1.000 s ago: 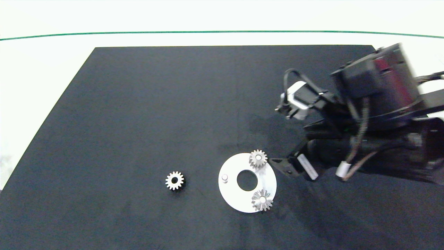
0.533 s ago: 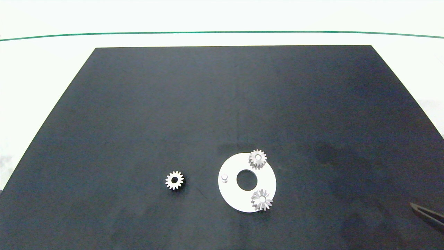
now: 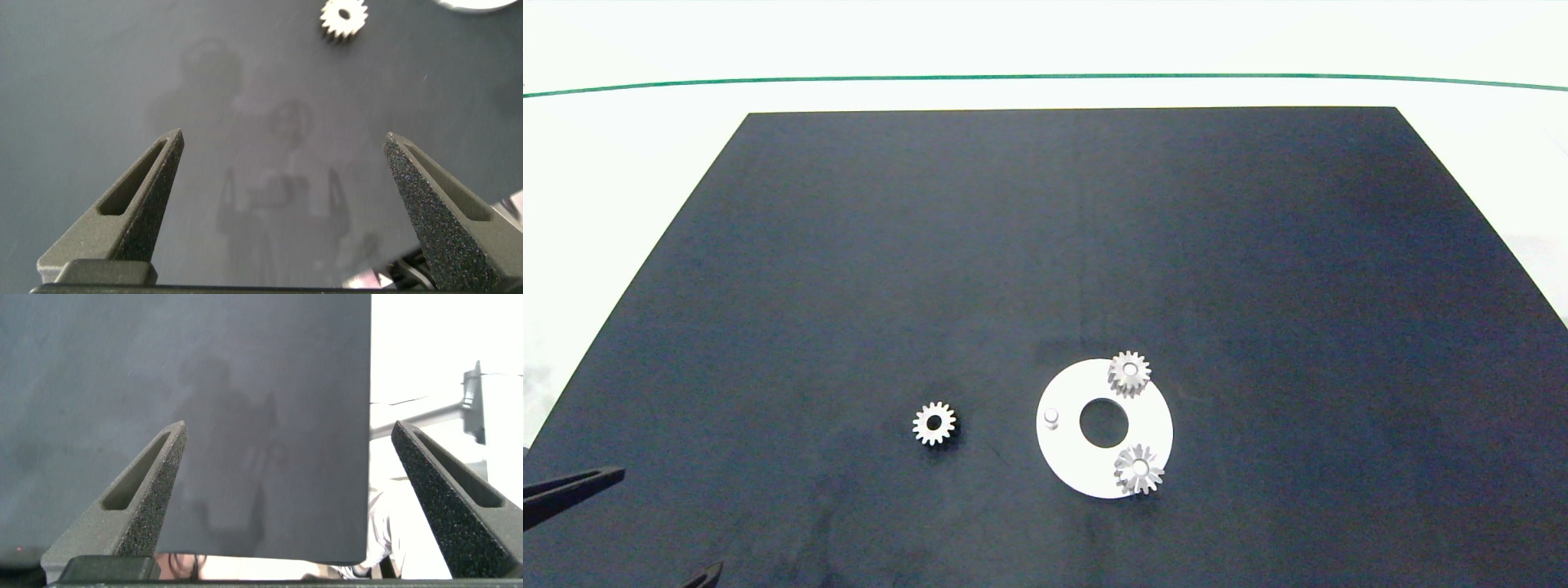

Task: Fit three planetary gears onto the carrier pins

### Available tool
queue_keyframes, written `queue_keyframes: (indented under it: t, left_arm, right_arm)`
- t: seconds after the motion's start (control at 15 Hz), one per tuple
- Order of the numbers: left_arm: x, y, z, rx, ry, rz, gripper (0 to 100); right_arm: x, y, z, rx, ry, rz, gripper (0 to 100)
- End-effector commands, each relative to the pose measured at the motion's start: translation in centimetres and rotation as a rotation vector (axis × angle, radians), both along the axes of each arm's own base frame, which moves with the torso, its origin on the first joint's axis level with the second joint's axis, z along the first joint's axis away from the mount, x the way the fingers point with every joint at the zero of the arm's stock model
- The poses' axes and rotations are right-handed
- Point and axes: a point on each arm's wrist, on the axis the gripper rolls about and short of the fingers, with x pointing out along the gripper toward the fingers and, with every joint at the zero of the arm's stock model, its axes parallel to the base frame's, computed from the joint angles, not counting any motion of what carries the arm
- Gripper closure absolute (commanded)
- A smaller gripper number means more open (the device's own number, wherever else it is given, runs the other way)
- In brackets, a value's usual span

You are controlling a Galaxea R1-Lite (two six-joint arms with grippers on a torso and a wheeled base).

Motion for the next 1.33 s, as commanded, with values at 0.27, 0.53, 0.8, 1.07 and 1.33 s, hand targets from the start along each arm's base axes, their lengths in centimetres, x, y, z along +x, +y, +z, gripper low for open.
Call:
queue_keyframes:
  t: [0.27,0.53,0.8,1.07,1.33]
  left_arm:
    - [8.4,-4.8,-2.7,0.053,0.139,-0.178,0]
    - [10.6,-6.6,-3.6,0.096,0.093,-0.128,0]
    - [10.9,-8.5,-3.6,0.118,0.073,-0.154,0]
    - [12.1,-9.7,-4.6,0.128,0.078,-0.16,0]
    - [12.9,-11.0,-5.5,0.131,0.075,-0.174,0]
  right_arm:
    - [-2.1,-0.4,-0.5,0.019,-0.065,-0.066,0]
    - [-2.3,-0.4,-0.4,0.022,-0.074,-0.083,0]
    - [-2.5,-0.4,-0.5,0.023,-0.076,-0.083,0]
    - [-2.7,-0.5,-1.0,0.02,-0.069,-0.08,0]
    - [-2.8,-0.5,-1.0,0.022,-0.071,-0.079,0]
